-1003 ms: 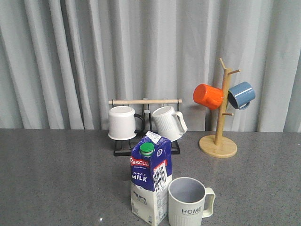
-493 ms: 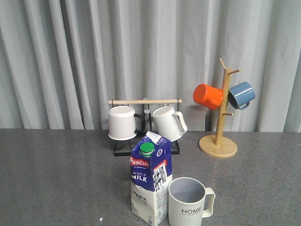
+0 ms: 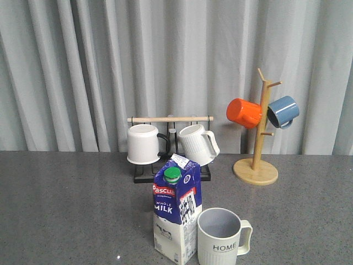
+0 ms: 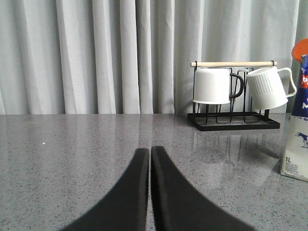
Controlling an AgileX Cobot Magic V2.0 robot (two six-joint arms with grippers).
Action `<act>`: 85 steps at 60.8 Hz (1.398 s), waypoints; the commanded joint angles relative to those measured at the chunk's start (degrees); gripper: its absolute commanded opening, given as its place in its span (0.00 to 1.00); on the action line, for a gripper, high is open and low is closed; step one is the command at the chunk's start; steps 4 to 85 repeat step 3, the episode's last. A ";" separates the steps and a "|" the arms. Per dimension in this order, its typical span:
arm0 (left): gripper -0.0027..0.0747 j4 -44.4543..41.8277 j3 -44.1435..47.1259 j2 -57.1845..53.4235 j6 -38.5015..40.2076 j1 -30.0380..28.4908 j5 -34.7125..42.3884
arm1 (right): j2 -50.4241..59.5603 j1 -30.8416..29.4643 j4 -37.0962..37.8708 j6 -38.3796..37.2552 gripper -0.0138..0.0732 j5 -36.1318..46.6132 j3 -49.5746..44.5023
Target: Place milk next to cup
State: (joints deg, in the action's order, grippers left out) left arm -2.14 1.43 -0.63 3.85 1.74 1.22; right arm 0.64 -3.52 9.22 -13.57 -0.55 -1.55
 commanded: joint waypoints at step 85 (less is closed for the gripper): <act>0.02 0.61 1.08 -0.75 0.51 -0.13 4.46 | 0.54 -0.43 0.06 0.11 0.15 4.53 -0.48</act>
